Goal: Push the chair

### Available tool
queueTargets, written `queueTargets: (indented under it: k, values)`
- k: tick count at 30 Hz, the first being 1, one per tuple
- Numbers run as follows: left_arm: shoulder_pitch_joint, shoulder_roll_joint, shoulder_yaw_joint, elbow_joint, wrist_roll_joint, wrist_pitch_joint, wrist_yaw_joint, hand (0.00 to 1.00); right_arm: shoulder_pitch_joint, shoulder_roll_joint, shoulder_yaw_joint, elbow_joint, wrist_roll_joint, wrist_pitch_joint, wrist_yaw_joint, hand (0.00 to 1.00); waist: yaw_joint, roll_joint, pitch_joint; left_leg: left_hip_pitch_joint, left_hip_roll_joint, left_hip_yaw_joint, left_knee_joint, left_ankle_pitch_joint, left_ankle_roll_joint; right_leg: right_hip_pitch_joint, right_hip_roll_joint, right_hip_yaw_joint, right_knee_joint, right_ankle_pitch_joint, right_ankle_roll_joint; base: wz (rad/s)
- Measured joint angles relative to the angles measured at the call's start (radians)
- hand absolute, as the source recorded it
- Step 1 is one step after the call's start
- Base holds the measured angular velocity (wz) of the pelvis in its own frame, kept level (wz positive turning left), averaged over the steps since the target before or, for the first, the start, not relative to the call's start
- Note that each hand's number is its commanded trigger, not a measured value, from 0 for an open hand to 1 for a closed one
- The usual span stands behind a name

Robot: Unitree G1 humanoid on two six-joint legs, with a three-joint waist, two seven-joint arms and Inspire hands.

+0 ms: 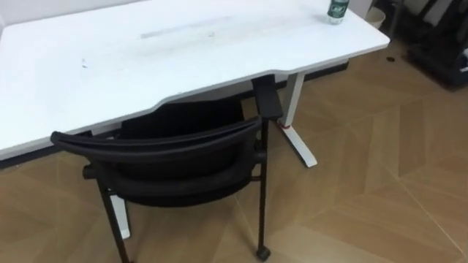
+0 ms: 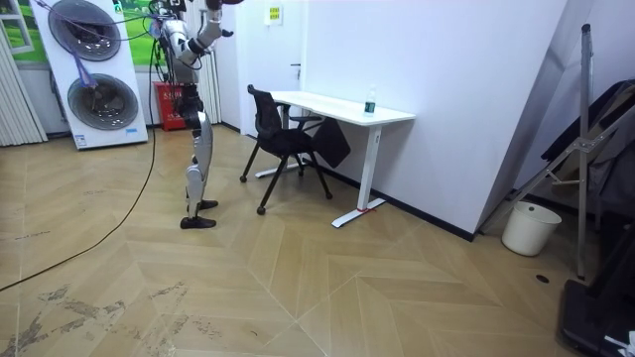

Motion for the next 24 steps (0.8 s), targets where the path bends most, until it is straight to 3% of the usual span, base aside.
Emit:
queueTargets:
  k: [3,6,8,9,11,12,14,17,20,24]
  values:
    - [0.095,-0.049,0.041,0.036,-0.140,0.002,0.038,0.00,0.120,0.041,-0.064,0.021,0.128,0.004,-0.050,0.00,-0.005,0.008,0.0016,0.018,-0.001,0.003,-0.013,-0.002,-0.003,0.011,0.001,0.009,0.000,-0.004,0.000,-0.04]
    - [0.187,-0.145,0.062,0.100,-0.302,0.016,0.055,0.00,0.260,0.140,-0.094,0.048,0.293,0.009,-0.083,0.00,0.003,0.011,0.0008,0.019,-0.001,0.007,-0.017,-0.004,-0.005,0.009,0.000,0.002,0.002,-0.009,-0.001,-0.04]
    - [0.261,-0.277,0.050,0.134,-0.474,0.029,0.055,0.00,0.381,0.300,-0.082,0.052,0.444,0.020,-0.073,0.00,0.013,0.013,-0.0007,0.019,0.000,0.006,-0.019,-0.005,-0.008,0.009,0.002,0.005,0.001,-0.012,-0.003,0.00]
    - [0.279,-0.311,0.044,0.153,-0.506,0.031,0.054,0.00,0.405,0.343,-0.073,0.062,0.476,0.024,-0.065,0.00,0.018,0.013,-0.0007,0.019,-0.001,0.007,-0.020,-0.004,-0.008,0.008,0.001,0.007,0.002,-0.014,-0.004,0.00]
    - [0.334,-0.435,-0.007,0.269,-0.623,0.040,0.024,0.00,0.471,0.500,-0.011,0.155,0.582,0.050,-0.011,0.00,0.023,0.012,-0.0010,0.020,-0.002,0.006,-0.020,-0.006,-0.011,0.008,0.000,0.009,0.005,-0.022,-0.008,0.00]
    - [0.348,-0.461,-0.023,0.301,-0.651,0.045,0.010,0.00,0.481,0.531,0.012,0.193,0.612,0.054,0.006,0.00,0.023,0.012,-0.0010,0.021,-0.001,0.006,-0.020,-0.006,-0.011,0.009,0.000,0.007,0.005,-0.023,-0.009,0.00]
    - [0.380,-0.543,-0.081,0.465,-0.711,0.049,-0.064,0.00,0.505,0.625,0.094,0.349,0.700,0.078,0.097,0.00,0.020,0.010,0.0001,0.029,-0.003,0.005,-0.020,-0.008,-0.014,0.014,-0.002,0.005,0.014,-0.034,-0.013,0.00]
    - [0.402,-0.591,-0.149,0.670,-0.751,0.050,-0.174,0.00,0.488,0.676,0.179,0.599,0.745,0.088,0.226,0.00,0.018,0.002,-0.0016,0.037,-0.005,0.005,-0.013,-0.014,-0.024,0.019,-0.005,0.010,0.021,-0.053,-0.020,0.00]
    - [0.400,-0.607,-0.218,0.828,-0.761,0.055,-0.296,0.00,0.448,0.680,0.248,0.815,0.750,0.093,0.336,0.00,0.017,0.003,-0.0002,0.029,-0.002,0.004,-0.005,-0.015,-0.025,0.017,-0.004,0.009,0.020,-0.058,-0.022,0.00]
    - [0.386,-0.620,-0.273,0.897,-0.754,0.082,-0.416,0.00,0.422,0.686,0.355,0.918,0.742,0.110,0.448,0.00,0.020,0.004,0.0002,0.029,-0.002,0.002,-0.004,-0.015,-0.025,0.018,-0.004,0.006,0.021,-0.060,-0.022,0.00]
